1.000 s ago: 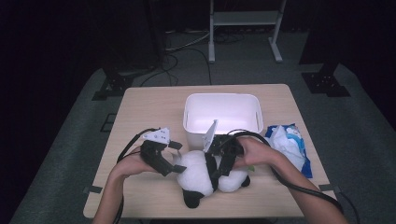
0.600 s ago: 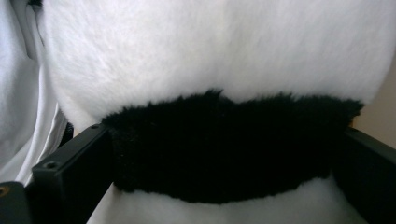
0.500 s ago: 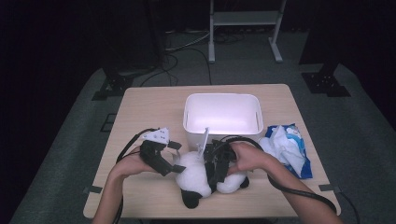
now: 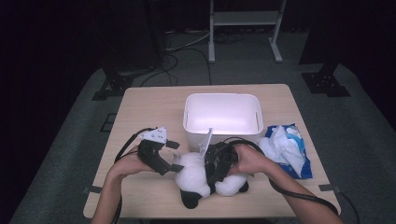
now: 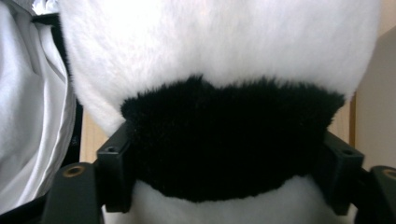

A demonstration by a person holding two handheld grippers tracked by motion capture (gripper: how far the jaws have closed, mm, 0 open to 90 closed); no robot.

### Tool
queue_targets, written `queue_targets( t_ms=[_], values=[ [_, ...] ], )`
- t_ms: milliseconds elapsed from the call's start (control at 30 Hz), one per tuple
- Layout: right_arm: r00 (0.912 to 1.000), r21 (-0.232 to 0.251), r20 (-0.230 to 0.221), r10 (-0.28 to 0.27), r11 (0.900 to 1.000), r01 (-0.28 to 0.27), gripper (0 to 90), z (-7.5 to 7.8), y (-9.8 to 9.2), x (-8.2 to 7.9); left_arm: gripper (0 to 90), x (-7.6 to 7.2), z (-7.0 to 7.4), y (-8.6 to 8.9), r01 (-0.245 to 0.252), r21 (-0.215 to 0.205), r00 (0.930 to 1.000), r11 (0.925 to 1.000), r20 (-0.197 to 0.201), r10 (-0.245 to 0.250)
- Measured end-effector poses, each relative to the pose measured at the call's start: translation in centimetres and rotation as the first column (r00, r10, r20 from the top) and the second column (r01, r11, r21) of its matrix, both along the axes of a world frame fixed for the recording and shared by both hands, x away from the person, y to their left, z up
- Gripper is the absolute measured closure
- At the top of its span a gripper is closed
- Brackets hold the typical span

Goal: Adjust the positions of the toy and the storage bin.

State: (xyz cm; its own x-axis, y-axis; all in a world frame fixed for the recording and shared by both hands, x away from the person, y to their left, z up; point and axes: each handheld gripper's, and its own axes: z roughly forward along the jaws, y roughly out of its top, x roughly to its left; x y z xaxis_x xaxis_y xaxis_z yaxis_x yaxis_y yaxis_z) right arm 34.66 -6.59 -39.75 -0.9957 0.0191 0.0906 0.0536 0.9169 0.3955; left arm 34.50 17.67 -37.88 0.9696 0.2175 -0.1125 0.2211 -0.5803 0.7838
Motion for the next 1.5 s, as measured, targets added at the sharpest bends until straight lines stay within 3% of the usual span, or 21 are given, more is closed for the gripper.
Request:
queue_targets(
  t_ms=[333,933,1500],
  values=[
    [0.9995,0.033,0.027,-0.016,0.999,0.015,30.0,0.8,-1.1,-1.0,9.8,0.1,0.2,0.7,-0.014,-0.01,0.9999,0.9998,0.0,0.014],
    [0.9978,0.014,0.04,-0.053,0.999,0.052,30.4,2.1,-3.8,-2.1,9.7,0.3,0.0,2.4,-0.059,-0.002,0.9982,0.9982,0.007,0.059],
    [0.9945,0.032,0.068,-0.08,0.996,0.077,30.2,5.8,-5.5,-2.5,8.7,0.8,-0.8,4.0,-0.117,0.015,0.9931,0.993,0.002,0.117]
  ],
)
